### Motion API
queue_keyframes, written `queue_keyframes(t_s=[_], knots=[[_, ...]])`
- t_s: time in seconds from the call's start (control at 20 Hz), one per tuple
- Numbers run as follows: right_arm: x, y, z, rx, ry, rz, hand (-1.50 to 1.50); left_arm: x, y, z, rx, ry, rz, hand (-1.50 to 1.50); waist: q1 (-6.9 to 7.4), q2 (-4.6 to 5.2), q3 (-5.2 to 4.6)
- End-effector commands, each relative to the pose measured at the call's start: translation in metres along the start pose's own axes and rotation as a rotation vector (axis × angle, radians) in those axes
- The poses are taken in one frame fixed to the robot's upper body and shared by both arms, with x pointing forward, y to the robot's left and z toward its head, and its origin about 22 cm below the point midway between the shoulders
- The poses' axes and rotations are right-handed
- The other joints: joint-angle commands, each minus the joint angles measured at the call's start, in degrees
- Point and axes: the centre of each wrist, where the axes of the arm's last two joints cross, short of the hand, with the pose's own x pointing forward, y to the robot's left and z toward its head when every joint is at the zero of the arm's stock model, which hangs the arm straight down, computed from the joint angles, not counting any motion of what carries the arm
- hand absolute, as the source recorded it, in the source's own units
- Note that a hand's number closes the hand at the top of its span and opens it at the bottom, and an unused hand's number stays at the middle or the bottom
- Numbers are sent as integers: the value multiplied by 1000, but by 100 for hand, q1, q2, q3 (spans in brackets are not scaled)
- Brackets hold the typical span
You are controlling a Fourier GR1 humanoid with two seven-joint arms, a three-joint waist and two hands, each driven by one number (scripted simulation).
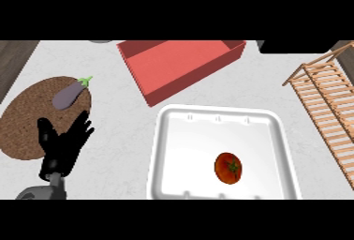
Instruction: Pick the lemon from the tray and place it in the tiered shelf
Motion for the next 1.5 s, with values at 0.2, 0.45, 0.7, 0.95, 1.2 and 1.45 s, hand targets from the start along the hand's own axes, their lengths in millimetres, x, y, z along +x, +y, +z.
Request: queue_keyframes(t_s=[0.2, 0.45, 0.7, 0.95, 1.2, 1.45], knots=[[-21, -3, -15, 34, 26, 5, 150, 3, -4, -12, -4, 12, 4, 0, -1, 21, -10], [-8, -21, -7, 37, 29, 91, 150, -14, -1, 3, -11, 10, 1, 0, 22, 9, -12], [-10, -16, -11, -60, 128, -167, -150, -12, 1, 3, -11, 5, -5, 0, 88, 32, -8], [-29, -18, -6, -98, 153, -316, -150, -22, 8, 0, -13, 11, -13, 0, 30, 27, -9], [-27, -44, 0, -126, 171, -535, -150, -8, 16, -7, -5, 4, -9, 0, 18, 26, -8], [-33, -64, -10, -263, 203, -653, -150, 0, -15, -4, -8, 5, 7, 0, 37, 19, -6]])
